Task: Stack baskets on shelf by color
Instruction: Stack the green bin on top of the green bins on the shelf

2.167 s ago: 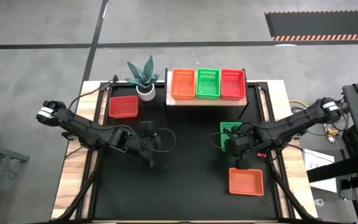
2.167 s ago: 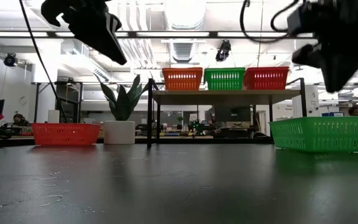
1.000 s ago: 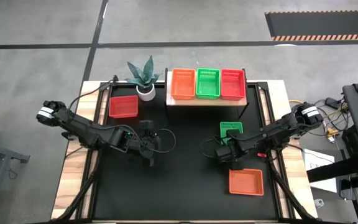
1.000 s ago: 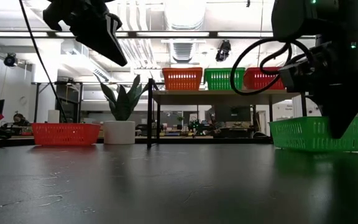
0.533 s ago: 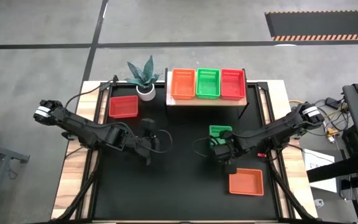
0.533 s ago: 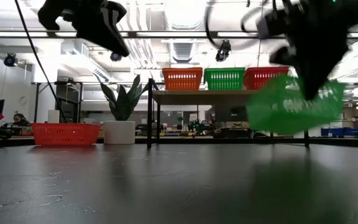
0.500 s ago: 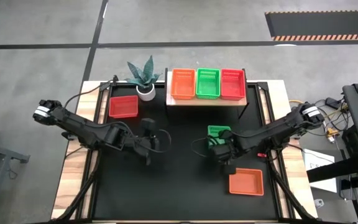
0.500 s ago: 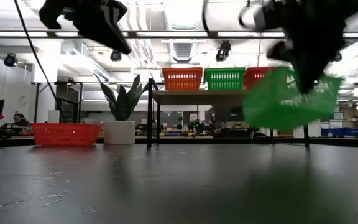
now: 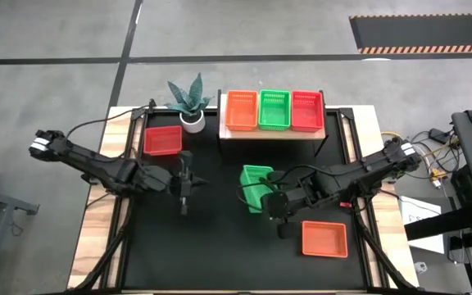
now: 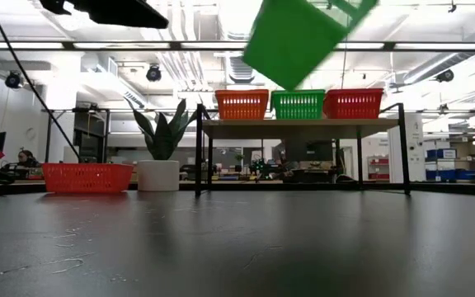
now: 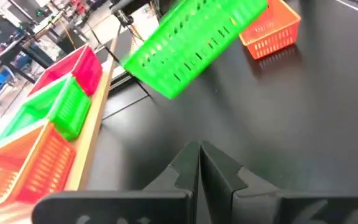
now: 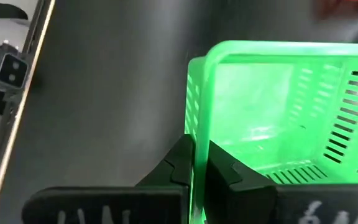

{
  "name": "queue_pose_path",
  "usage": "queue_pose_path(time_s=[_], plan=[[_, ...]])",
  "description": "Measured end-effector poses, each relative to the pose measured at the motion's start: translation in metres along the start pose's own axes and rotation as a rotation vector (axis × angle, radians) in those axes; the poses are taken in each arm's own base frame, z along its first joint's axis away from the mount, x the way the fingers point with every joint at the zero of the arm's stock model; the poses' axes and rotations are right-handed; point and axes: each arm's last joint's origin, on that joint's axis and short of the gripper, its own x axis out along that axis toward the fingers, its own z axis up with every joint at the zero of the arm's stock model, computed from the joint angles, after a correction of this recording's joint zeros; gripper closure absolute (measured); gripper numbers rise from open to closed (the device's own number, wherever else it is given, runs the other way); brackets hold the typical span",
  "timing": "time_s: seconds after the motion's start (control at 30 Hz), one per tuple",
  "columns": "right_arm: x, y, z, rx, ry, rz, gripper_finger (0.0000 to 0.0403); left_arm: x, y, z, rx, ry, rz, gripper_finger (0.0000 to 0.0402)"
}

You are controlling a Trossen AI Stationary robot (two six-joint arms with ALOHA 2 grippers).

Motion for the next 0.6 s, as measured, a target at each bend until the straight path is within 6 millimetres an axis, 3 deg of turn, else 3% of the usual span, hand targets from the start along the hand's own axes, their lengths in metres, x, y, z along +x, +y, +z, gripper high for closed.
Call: queue_pose_path(time_s=[0.13,0.3,0.6], plan=[[-0.007,-0.005,0.023,-0.103,-0.046,-0.029,0.0394,-0.006,0.001,-0.005,-0.023,-0.037,0.016,0.0402],[-0.018,-0.023,0.043,-0.175,-0.001,-0.183,0.0394,-0.007,0.001,-0.007,-0.03,-0.041,0.018,0.0402],[-0.032,-0.092,0.056,-0.072,0.162,-0.482,0.0394,-0.006,-0.002,-0.011,-0.023,-0.025,0.012,0.0402]])
